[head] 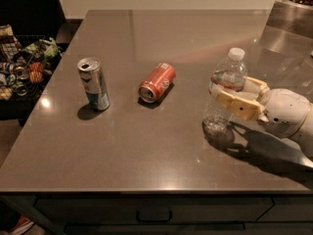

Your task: Place water bottle upright

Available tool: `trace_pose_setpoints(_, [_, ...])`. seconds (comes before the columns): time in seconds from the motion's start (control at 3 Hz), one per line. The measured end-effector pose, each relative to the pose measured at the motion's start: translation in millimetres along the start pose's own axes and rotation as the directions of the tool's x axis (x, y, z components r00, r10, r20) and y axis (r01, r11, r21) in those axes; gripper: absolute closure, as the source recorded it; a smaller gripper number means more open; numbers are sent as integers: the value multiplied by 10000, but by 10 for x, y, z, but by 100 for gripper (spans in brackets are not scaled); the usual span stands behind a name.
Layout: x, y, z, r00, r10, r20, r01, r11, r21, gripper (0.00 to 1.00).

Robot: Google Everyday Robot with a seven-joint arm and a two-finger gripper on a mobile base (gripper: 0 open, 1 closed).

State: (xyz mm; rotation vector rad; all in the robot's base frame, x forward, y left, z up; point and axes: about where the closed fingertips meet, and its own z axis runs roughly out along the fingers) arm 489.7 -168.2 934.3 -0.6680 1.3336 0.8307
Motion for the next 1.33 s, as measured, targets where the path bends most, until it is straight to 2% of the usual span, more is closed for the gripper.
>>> trace_pose_setpoints(0.33, [20,-9,-9,9998,-35,182,36,10000,-69,54])
trace_pose_setpoints(0.67, [56,-34,-2,9997,-109,239,113,9998,-146,23])
trace_pose_setpoints(1.0, [66,-43,11,9996,-165,246,170,9997,-187,0])
trace_pose_setpoints(1.33, [66,-43,11,9996,-165,246,170,9997,-187,0])
